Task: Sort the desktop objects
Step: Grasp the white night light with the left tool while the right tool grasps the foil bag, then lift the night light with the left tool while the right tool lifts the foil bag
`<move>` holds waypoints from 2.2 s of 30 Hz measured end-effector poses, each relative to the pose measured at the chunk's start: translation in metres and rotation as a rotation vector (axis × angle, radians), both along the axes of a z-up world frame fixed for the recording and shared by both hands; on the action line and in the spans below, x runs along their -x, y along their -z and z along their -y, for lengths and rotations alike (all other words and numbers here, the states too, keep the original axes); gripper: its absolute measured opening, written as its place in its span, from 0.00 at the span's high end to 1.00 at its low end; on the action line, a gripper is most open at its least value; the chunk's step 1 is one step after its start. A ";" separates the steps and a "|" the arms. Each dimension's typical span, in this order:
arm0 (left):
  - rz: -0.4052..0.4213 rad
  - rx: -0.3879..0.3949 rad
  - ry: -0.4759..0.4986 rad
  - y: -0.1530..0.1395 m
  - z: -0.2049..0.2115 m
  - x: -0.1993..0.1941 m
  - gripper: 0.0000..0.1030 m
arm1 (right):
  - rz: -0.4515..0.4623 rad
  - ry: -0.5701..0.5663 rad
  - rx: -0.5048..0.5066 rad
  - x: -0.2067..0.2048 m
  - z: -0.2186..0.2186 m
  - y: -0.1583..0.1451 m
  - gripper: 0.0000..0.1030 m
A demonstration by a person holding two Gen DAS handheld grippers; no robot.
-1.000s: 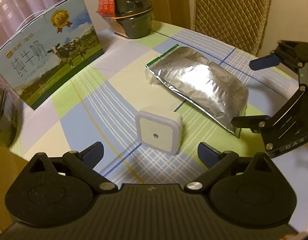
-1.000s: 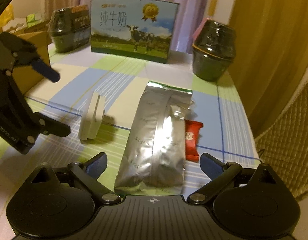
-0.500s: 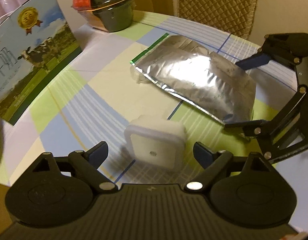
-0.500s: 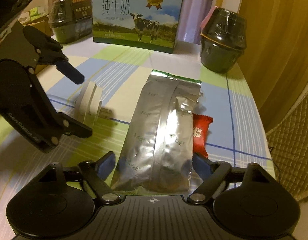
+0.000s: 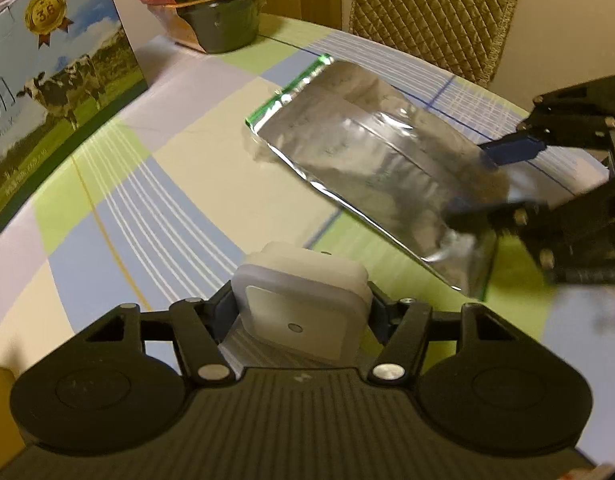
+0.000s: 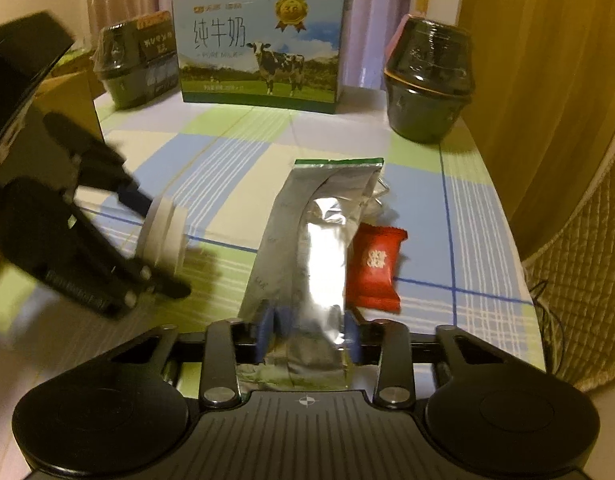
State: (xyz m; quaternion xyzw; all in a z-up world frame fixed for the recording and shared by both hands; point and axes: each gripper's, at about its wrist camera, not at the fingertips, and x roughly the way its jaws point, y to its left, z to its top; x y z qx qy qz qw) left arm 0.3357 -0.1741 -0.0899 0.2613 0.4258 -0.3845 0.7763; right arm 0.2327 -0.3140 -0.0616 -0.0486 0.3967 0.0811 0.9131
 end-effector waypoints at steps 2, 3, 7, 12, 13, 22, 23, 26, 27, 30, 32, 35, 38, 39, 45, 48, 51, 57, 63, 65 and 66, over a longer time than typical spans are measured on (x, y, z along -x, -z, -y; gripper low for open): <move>-0.019 -0.008 -0.002 -0.002 -0.001 0.012 0.41 | -0.011 0.018 -0.019 0.007 0.003 -0.003 0.73; -0.025 -0.011 -0.005 -0.003 -0.001 0.018 0.41 | -0.016 0.025 -0.027 0.010 0.004 -0.005 0.73; -0.073 -0.015 -0.036 -0.010 -0.011 0.052 0.41 | -0.026 0.058 -0.015 0.029 0.008 -0.006 0.73; -0.044 -0.013 -0.131 -0.012 -0.036 0.085 0.41 | 0.001 0.069 -0.013 0.040 0.006 -0.007 0.36; -0.034 -0.006 -0.169 -0.011 -0.042 0.088 0.41 | 0.014 0.070 -0.012 0.041 0.004 -0.008 0.27; 0.029 0.087 -0.307 -0.006 -0.065 0.084 0.36 | 0.036 0.036 0.037 0.023 -0.018 0.004 0.15; 0.034 0.104 -0.308 -0.007 -0.068 0.086 0.31 | 0.035 0.032 0.040 0.019 -0.020 0.007 0.15; 0.050 0.129 -0.313 -0.004 -0.072 0.086 0.30 | 0.032 0.019 0.069 0.009 -0.027 0.013 0.14; 0.046 0.135 -0.317 -0.002 -0.074 0.086 0.30 | 0.031 0.016 0.081 0.006 -0.029 0.015 0.14; 0.043 0.146 -0.339 0.001 -0.076 0.084 0.32 | 0.014 0.017 0.107 -0.007 -0.036 0.023 0.14; 0.046 0.149 -0.341 0.002 -0.077 0.084 0.34 | 0.000 0.019 0.122 -0.016 -0.041 0.027 0.15; 0.055 0.158 -0.340 0.002 -0.077 0.085 0.34 | -0.020 0.035 0.137 -0.026 -0.043 0.031 0.33; 0.056 0.166 -0.340 0.001 -0.077 0.084 0.34 | -0.028 0.053 0.103 -0.024 -0.038 0.027 0.43; 0.056 0.168 -0.340 0.002 -0.077 0.084 0.34 | -0.028 0.050 0.096 -0.021 -0.038 0.025 0.48; 0.034 0.180 -0.349 0.001 -0.080 0.088 0.38 | -0.087 0.072 -0.043 0.016 -0.028 0.007 0.65; 0.024 0.174 -0.345 -0.002 -0.081 0.096 0.38 | -0.120 0.064 -0.106 0.042 -0.026 -0.001 0.69; 0.011 0.167 -0.338 -0.005 -0.084 0.110 0.38 | -0.143 0.075 -0.166 0.066 -0.022 -0.007 0.70; 0.003 0.165 -0.325 -0.007 -0.089 0.140 0.38 | -0.088 0.111 -0.087 0.100 -0.019 -0.015 0.43; 0.020 0.193 -0.335 -0.013 -0.099 0.152 0.29 | -0.072 0.117 -0.004 0.115 -0.029 -0.011 0.31; 0.025 0.194 -0.335 -0.013 -0.102 0.154 0.28 | -0.073 0.126 0.026 0.117 -0.024 -0.007 0.30; 0.026 0.194 -0.332 -0.013 -0.102 0.154 0.28 | -0.076 0.137 0.028 0.118 -0.019 -0.006 0.30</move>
